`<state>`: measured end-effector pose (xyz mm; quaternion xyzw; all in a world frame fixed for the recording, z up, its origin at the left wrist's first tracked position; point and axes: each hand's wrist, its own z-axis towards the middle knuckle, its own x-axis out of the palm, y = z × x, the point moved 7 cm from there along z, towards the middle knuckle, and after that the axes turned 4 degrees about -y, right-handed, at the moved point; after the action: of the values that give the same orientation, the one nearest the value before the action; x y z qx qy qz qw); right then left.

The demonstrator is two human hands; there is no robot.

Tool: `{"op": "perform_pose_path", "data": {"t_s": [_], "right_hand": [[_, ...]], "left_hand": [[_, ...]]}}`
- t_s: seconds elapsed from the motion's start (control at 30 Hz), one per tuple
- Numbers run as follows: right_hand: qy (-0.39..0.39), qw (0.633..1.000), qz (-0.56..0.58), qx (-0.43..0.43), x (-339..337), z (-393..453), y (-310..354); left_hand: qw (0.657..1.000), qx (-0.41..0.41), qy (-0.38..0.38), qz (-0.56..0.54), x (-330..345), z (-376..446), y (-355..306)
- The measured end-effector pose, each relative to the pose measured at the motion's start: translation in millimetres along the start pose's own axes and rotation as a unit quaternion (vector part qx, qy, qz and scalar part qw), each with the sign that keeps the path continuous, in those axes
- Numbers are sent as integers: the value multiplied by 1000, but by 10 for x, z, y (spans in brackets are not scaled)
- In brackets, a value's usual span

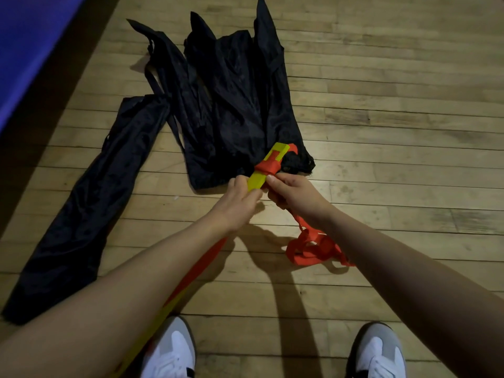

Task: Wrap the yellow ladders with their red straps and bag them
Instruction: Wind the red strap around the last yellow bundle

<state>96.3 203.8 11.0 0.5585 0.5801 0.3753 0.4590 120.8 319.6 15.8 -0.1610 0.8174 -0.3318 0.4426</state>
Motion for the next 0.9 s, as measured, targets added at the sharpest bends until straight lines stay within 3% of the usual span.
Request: {"op": "perform_pose_path", "data": {"t_s": [0.37, 0.5, 0.63, 0.73, 0.8, 0.9], "right_hand": [[-10, 998, 20, 60, -53, -79, -160], [74, 992, 10, 100, 21, -135, -175], [138, 981, -1, 139, 74, -211, -169], [130, 982, 11, 134, 97, -188, -157], [106, 986, 19, 123, 89, -158, -158], [78, 988, 44, 126, 60, -147, -195]], "left_hand": [[991, 120, -47, 46, -90, -36, -39], [996, 82, -33, 5, -70, -69, -8], [983, 71, -116, 126, -147, -90, 18], [996, 17, -59, 70, -40, -53, 124], [994, -17, -2, 105, 82, -33, 184], [985, -14, -1, 173, 60, -5, 162]]}}
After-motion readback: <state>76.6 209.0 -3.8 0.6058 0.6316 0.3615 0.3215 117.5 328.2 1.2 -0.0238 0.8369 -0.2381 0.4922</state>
